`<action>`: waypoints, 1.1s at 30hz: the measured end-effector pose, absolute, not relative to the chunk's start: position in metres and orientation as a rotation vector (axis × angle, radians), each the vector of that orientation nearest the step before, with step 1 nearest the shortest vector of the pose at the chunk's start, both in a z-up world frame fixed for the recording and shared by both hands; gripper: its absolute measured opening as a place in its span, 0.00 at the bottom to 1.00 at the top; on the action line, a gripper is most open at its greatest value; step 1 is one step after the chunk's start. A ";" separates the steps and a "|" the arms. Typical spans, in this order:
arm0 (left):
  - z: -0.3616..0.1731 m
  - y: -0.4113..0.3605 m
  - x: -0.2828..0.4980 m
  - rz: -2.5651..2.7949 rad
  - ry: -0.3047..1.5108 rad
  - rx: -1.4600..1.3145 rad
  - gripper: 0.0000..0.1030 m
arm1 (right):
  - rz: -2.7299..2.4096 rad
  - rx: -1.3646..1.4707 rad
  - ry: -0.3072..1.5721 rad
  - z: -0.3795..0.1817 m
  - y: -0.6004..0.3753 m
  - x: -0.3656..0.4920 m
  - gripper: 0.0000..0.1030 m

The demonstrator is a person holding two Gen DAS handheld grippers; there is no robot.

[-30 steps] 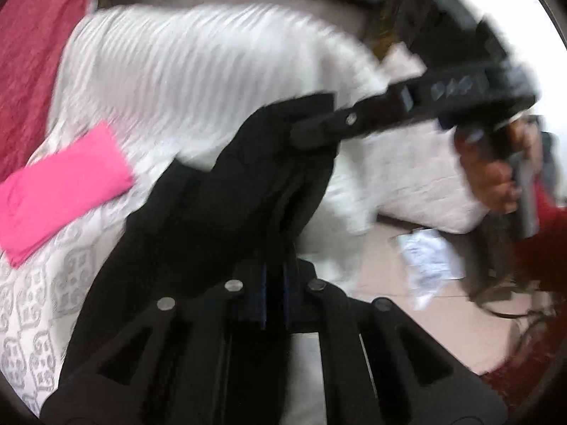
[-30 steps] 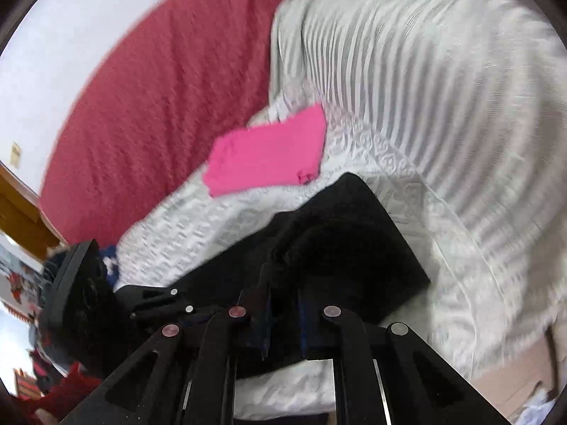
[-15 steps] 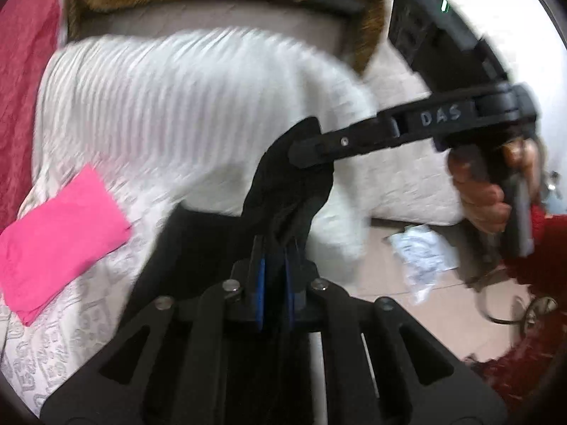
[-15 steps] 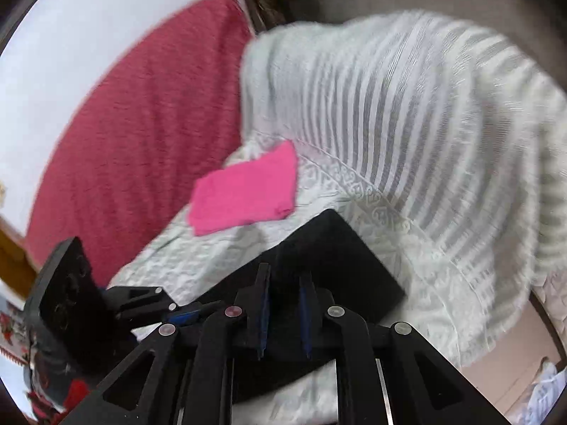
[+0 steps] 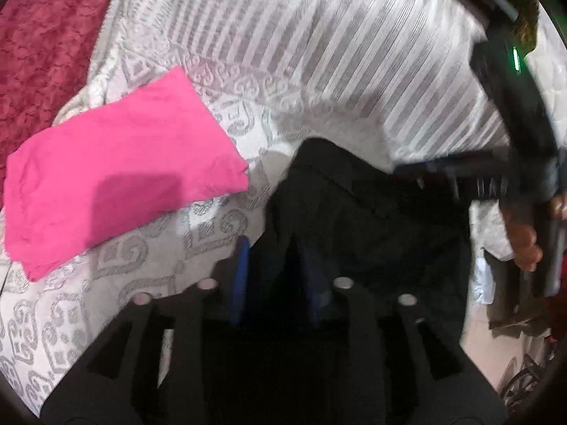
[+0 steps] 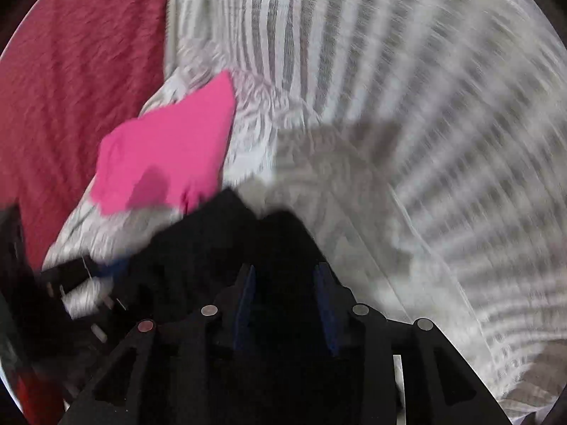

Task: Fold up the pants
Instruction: 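Lower the folded pants onto the bed and open both tools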

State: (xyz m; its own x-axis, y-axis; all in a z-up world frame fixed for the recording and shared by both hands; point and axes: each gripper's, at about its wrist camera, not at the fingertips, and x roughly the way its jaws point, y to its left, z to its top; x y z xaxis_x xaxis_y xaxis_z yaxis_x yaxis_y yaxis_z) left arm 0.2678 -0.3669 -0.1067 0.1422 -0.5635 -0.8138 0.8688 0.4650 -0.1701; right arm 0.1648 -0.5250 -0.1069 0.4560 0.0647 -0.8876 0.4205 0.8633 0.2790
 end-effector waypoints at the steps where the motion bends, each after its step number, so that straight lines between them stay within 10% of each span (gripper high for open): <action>1: -0.098 -0.361 0.266 -1.071 0.939 0.374 0.36 | -0.224 0.496 1.078 -0.104 -0.524 0.155 0.39; 7: -0.051 -0.317 0.249 -1.059 0.866 0.313 0.46 | -0.153 0.419 1.096 -0.109 -0.523 0.107 0.57; 11: -0.041 -0.260 0.224 -1.001 0.828 0.312 0.47 | -0.159 0.415 1.053 -0.103 -0.517 0.095 0.09; 14: -0.037 -0.186 0.204 -0.879 0.813 0.288 0.47 | -0.212 0.384 1.028 -0.090 -0.515 0.069 0.09; 23: -0.066 0.030 0.169 -0.361 0.886 -0.011 0.51 | -0.469 0.409 0.992 -0.084 -0.534 0.031 0.57; 33: -0.095 0.015 0.159 -0.482 0.898 0.055 0.51 | -0.161 0.153 0.983 -0.046 -0.416 0.127 0.59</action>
State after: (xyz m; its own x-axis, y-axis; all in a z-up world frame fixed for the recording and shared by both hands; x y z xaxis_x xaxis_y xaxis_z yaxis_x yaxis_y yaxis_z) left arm 0.1588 0.0148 -0.0951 0.5238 -0.3801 -0.7623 0.4252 0.8921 -0.1526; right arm 0.1266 -0.4155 -0.0457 0.5448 -0.0657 -0.8360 0.2039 0.9774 0.0560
